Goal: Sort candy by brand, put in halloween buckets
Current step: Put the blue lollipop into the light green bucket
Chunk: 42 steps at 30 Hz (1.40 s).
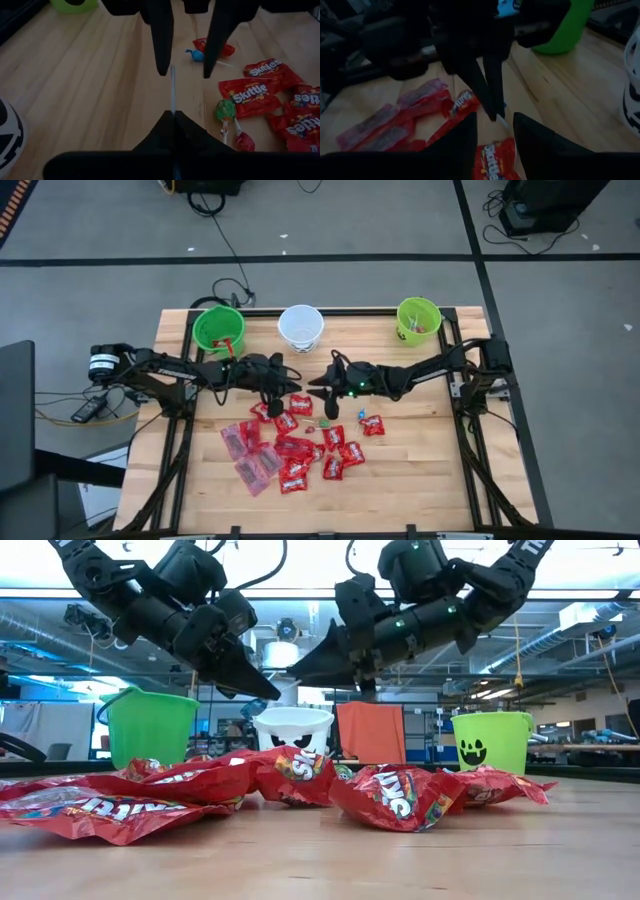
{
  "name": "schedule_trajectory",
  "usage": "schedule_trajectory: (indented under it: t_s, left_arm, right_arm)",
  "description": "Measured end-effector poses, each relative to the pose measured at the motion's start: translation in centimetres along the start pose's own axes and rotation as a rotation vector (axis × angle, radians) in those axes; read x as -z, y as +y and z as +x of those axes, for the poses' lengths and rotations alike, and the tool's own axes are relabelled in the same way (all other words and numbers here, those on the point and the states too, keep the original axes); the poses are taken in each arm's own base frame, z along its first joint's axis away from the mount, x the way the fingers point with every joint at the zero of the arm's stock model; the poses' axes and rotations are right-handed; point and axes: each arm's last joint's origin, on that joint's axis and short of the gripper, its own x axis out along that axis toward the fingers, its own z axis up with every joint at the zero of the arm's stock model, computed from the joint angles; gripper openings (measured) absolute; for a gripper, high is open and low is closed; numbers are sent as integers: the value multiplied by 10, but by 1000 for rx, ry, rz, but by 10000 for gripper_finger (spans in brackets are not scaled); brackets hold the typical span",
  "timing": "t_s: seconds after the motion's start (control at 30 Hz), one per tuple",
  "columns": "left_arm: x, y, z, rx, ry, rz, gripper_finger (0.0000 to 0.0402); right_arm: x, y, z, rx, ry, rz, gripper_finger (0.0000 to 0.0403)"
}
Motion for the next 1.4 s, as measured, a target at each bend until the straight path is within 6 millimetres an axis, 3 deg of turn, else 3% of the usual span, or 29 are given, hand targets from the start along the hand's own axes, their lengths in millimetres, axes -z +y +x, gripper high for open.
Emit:
schedule_trajectory:
  t_s: [0.47,0.7,0.9,1.13,1.4]
  left_arm:
    - [0,0,0,16,-5,-11,5]
    - [0,0,0,16,-5,-19,24]
    - [0,1,0,-16,4,-42,80]
    - [3,2,0,-64,17,-43,150]
    - [10,2,-1,-62,8,-34,163]
  right_arm:
    - [1,-1,0,4,13,-13,12]
    - [1,-1,0,17,15,-16,4]
    - [1,-6,-5,156,48,-24,3]
    - [-14,-7,-36,475,83,-80,2]
    - [-32,-5,-102,870,112,-93,1]
